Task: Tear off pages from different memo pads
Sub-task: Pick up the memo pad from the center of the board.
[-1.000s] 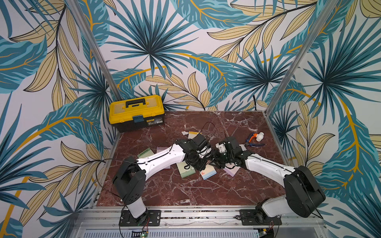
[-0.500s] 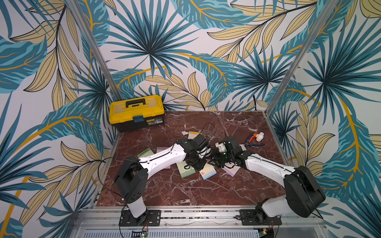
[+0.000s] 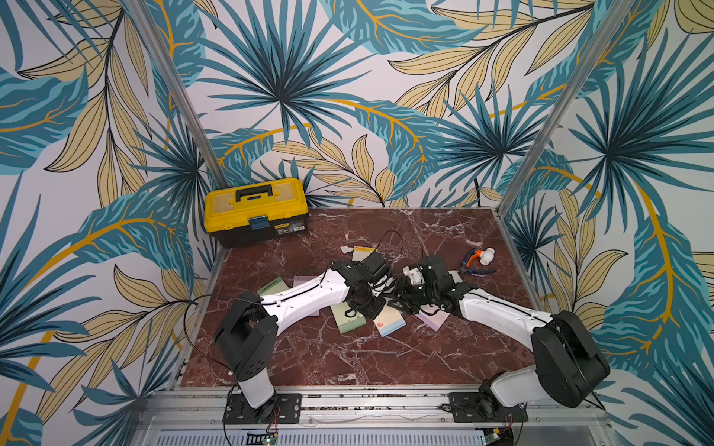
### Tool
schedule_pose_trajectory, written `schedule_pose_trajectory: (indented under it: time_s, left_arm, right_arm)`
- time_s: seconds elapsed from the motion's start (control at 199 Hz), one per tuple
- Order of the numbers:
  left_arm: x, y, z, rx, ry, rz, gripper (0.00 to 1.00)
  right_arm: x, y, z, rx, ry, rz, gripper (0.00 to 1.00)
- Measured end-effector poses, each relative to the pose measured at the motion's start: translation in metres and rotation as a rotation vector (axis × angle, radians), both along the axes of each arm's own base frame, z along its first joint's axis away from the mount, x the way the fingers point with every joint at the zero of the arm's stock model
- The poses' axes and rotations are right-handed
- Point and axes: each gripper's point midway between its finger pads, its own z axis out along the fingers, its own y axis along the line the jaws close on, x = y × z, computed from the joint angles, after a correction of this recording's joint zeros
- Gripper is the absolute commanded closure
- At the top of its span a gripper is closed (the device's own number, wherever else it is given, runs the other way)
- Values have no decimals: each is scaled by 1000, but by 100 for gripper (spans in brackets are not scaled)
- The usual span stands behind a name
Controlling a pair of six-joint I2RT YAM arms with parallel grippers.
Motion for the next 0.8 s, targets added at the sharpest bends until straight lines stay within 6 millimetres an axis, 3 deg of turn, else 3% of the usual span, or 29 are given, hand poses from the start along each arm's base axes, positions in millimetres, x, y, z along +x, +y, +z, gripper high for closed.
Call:
schedule_pose_trajectory:
  time_s: [0.115, 0.281, 0.492, 0.623, 0.803]
  left_arm:
    - [0, 0, 0, 0, -1, -1, 100]
    - [-1, 0, 0, -2, 2, -3, 100]
    - [-1, -1, 0, -4, 6, -4, 100]
    - [-2, -1, 0, -7, 10, -6, 100]
    - [-3, -2, 0, -12, 16, -11, 100]
  right_arm:
    - [0, -3, -3, -20, 4, -14, 34]
    - [-6, -22, -4, -120, 22, -60, 32]
    - [-15, -47, 22, -197, -41, -114, 32]
    - [-19, -44, 26, -175, -40, -99, 32]
    - [-14, -23, 1, -136, 30, -57, 32]
